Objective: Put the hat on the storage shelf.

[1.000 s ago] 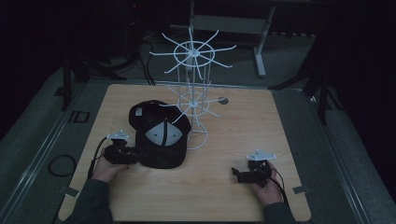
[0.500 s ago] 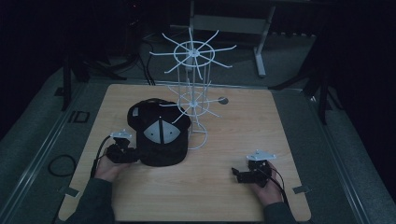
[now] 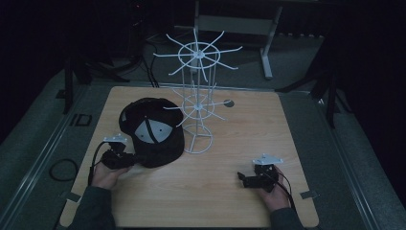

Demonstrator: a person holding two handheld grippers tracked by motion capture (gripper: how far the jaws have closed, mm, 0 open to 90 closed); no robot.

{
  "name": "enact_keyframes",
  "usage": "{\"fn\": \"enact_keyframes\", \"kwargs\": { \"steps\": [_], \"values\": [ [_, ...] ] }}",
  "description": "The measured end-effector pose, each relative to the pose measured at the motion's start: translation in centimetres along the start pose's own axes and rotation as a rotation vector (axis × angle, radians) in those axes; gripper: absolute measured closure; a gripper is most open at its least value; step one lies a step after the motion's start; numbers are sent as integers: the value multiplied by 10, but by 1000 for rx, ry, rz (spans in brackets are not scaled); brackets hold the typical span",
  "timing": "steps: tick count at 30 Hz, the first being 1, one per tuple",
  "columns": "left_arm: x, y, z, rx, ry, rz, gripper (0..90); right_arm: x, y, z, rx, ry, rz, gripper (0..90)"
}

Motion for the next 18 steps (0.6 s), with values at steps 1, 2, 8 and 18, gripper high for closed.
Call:
{"fn": "enact_keyframes", "kwargs": {
  "steps": [1,2,8,18],
  "values": [
    [-4,-1,0,-9,17,-11,851,0,0,0,0,0,0,119],
    [-4,-1,0,-9,17,-11,857,0,0,0,0,0,0,119],
    [-12,-2,0,-19,63,-73,862,0,0,0,0,0,0,119],
    [-20,4,-2,19,95,-136,864,0,0,0,-1,0,0,119]
  ]
}}
Point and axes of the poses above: each handheld gripper's, and its own axes: x roughly forward along the jaws, z roughly out of its underside, y roughly to its right, the point moved 5 cm from there along x, roughly forward along the jaws, and after that the axes turned 10 degrees about -x, right-handed, at the moved point
